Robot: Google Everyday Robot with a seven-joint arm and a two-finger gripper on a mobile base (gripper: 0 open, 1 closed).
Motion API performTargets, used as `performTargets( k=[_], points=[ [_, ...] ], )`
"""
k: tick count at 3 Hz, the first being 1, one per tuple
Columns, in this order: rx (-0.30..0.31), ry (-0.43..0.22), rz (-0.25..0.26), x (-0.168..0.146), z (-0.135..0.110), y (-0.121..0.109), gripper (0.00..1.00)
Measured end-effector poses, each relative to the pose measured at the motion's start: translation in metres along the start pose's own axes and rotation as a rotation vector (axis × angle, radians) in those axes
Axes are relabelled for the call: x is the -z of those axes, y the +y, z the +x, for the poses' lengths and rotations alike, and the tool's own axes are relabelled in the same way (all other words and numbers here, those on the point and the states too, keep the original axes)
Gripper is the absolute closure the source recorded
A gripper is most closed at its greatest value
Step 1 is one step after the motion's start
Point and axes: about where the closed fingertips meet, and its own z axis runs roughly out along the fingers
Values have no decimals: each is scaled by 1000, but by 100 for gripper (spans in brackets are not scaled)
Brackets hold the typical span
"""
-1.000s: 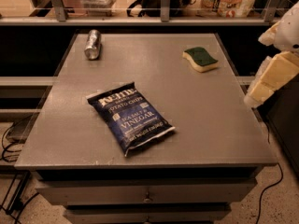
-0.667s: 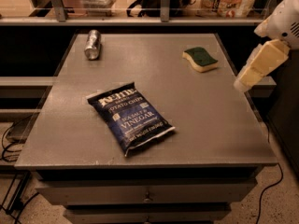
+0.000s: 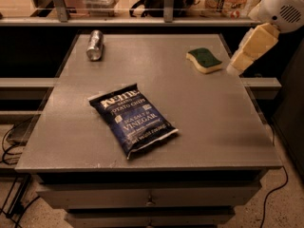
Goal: Move sponge near blue chip bag
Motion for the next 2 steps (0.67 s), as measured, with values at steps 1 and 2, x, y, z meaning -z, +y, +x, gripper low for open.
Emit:
performTargets(
  k=[1,2],
  points=[
    [-13,-15,8,-1,-2,-3,0],
    [-85,-99,50,-7,-16,-18,0]
  ],
)
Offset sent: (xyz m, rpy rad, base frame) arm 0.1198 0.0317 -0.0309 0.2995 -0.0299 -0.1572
